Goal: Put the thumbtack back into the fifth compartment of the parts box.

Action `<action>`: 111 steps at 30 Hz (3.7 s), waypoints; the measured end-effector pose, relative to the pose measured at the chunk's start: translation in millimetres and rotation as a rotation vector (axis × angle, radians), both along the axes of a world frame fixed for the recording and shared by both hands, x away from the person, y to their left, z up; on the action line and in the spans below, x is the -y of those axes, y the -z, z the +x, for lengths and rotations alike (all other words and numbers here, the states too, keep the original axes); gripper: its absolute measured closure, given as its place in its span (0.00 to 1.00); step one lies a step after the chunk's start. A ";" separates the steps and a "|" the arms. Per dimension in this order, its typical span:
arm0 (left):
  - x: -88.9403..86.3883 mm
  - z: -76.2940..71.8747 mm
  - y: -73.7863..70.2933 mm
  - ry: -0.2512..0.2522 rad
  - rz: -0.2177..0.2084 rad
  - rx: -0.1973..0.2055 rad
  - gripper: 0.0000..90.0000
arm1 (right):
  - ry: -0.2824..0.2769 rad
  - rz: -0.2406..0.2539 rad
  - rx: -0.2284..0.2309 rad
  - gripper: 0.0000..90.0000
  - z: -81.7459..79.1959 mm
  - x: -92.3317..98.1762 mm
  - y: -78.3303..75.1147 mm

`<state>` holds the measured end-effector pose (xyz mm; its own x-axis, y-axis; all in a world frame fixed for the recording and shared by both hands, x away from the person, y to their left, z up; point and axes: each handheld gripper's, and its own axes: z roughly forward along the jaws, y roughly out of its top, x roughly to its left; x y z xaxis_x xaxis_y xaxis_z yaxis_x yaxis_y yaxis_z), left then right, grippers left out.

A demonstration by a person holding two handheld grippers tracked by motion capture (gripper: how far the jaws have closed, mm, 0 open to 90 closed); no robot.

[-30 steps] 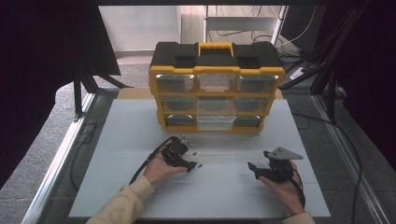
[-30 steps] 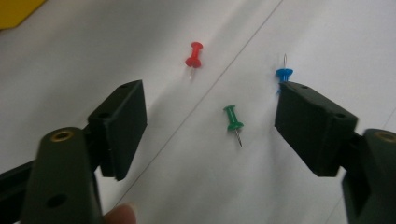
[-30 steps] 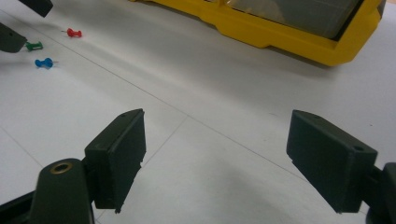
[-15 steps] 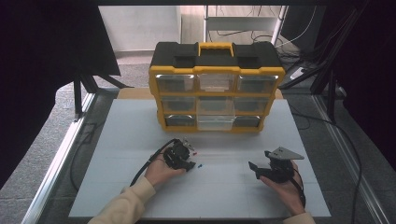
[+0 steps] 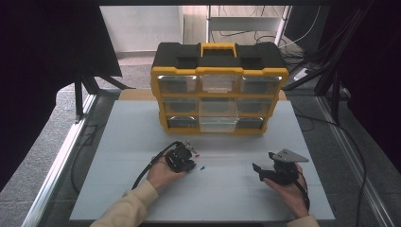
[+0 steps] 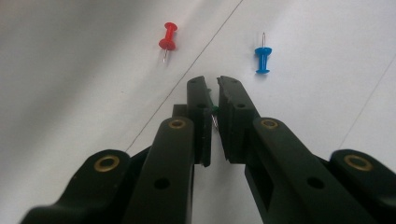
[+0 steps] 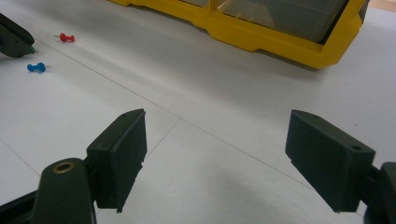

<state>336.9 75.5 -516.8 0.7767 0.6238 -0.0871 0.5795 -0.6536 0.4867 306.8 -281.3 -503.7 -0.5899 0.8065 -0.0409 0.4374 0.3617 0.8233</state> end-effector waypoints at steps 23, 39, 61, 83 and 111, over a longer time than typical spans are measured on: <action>-47.8 -21.4 -53.0 -0.043 -0.313 0.133 0.92 | -0.007 0.001 0.002 0.23 -0.7 -0.5 0.2; -67.4 -33.8 -92.2 -0.075 -0.455 0.250 0.92 | -0.001 0.003 0.000 0.23 0.2 0.2 0.6; -71.1 -30.3 -125.7 -0.089 -0.504 0.348 0.92 | 0.010 0.003 -0.004 0.23 0.3 1.4 1.0; -60.5 -4.0 -150.4 -0.095 -0.552 0.386 0.92 | 0.011 0.007 -0.003 0.23 1.7 2.5 1.0; -33.3 27.2 -162.3 -0.069 -0.540 0.359 0.92 | 0.014 0.008 -0.002 0.23 2.6 3.7 1.2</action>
<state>364.0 108.7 -354.5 0.7754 0.6146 -0.1452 0.3521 -0.2299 0.9073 309.4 -285.0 -504.9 -0.5790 0.8147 -0.0333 0.4438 0.3491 0.8253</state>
